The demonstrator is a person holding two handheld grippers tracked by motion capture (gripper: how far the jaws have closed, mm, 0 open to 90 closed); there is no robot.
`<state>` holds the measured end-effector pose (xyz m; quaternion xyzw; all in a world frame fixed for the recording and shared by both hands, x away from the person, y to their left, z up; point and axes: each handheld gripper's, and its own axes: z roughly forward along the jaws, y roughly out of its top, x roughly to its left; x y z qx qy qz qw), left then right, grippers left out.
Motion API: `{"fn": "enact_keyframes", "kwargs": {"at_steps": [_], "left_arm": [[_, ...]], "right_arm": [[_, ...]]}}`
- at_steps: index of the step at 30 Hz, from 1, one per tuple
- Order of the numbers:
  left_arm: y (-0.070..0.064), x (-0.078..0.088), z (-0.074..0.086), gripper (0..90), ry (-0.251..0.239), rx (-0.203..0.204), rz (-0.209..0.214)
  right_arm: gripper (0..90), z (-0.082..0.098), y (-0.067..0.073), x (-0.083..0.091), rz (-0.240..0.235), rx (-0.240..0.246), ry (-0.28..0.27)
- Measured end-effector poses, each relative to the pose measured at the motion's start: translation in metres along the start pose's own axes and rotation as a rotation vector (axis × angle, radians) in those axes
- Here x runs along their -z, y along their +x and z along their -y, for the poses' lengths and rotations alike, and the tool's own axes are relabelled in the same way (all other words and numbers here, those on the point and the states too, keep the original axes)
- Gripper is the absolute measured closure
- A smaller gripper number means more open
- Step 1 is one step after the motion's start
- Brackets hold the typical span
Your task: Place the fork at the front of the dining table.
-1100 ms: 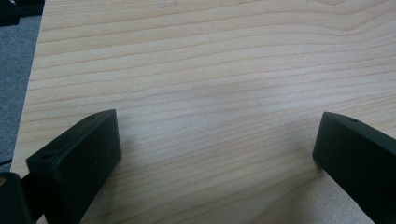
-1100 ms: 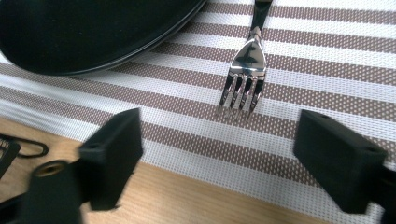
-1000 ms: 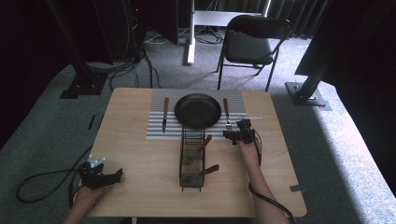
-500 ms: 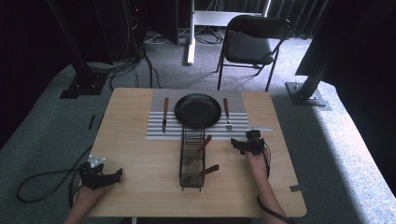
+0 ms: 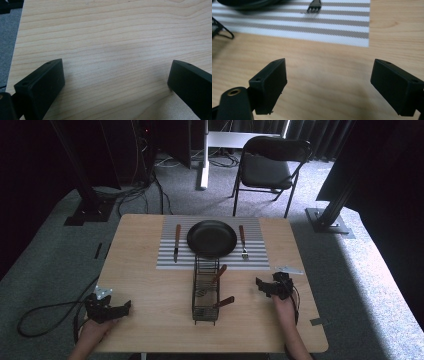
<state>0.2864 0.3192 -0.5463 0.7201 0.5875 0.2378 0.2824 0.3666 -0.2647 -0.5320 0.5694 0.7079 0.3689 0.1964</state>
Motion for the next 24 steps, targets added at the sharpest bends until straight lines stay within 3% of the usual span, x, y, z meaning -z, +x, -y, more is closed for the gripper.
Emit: {"fn": "enact_keyframes", "kwargs": {"at_steps": [7,15,20,24], "left_arm": [[0.000,0.000,0.000,0.8,0.000,0.000,0.000],[0.000,0.000,0.000,0.8,0.000,0.000,0.000],[0.000,0.000,0.000,0.8,0.000,0.000,0.000],[0.000,0.000,0.000,0.8,0.000,0.000,0.000]], "right_arm": [[12.7,0.011,-0.002,0.014,0.043,0.039,-0.014],[12.5,0.025,-0.003,0.023,0.055,0.023,-0.017],[12.4,0.037,-0.003,0.031,0.104,0.028,-0.052],[12.4,0.045,-0.007,0.036,0.108,0.026,-0.032]]}}
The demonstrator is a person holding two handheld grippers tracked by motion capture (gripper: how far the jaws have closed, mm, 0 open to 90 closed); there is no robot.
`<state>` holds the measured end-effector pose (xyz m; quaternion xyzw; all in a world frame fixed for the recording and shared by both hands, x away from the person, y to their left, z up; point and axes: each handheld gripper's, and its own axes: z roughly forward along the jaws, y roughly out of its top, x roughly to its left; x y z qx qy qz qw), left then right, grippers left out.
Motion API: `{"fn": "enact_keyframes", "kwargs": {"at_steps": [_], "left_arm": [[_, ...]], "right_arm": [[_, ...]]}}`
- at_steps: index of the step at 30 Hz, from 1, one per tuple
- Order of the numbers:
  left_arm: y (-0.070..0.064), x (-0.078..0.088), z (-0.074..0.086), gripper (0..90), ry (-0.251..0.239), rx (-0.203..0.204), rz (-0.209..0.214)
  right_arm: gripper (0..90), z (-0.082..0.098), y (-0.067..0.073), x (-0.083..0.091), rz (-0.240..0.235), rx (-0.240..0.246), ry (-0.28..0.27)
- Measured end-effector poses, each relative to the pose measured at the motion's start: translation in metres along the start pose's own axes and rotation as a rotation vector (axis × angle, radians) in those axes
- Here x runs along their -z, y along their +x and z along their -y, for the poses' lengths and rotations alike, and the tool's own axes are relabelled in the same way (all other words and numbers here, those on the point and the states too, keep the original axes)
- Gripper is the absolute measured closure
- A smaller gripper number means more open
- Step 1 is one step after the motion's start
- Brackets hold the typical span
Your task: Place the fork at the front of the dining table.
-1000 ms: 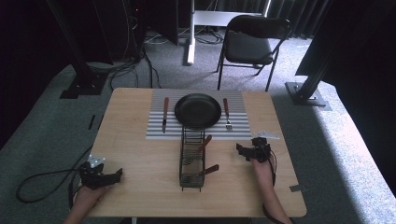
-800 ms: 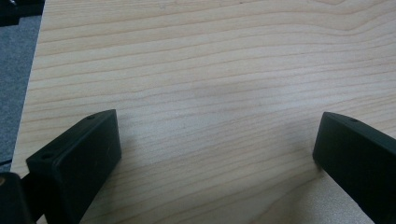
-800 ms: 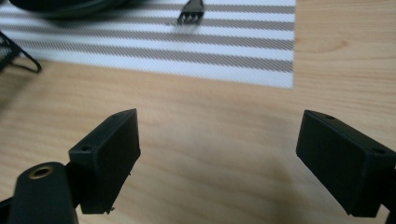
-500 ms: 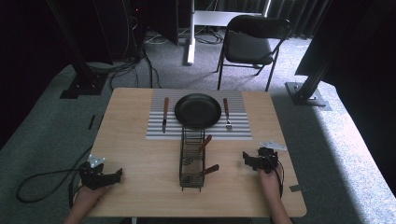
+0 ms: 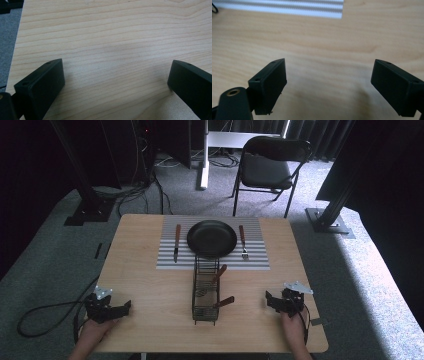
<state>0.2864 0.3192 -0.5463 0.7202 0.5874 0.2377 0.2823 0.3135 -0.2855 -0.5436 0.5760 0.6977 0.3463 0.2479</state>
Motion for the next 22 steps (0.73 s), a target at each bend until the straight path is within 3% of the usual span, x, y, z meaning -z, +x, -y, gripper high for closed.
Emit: {"fn": "enact_keyframes", "kwargs": {"at_steps": [2,8,13,20,22], "left_arm": [[0.000,0.000,0.000,0.8,0.000,0.000,0.000],[0.000,0.000,0.000,0.8,0.000,0.001,0.000],[0.000,0.000,0.000,0.8,0.001,0.001,0.000],[0.000,0.000,0.000,0.7,0.002,0.000,-0.002],[-0.002,0.000,-0.001,0.8,0.003,0.018,-0.018]], "right_arm": [[12.5,0.007,-0.003,0.002,0.035,0.004,0.018],[12.5,0.012,-0.012,0.008,0.037,-0.039,0.044],[12.5,0.018,-0.010,0.013,0.072,-0.005,0.071],[12.6,0.023,-0.011,0.019,0.079,-0.012,0.069],[12.5,0.024,-0.011,0.020,0.075,-0.010,0.070]]}}
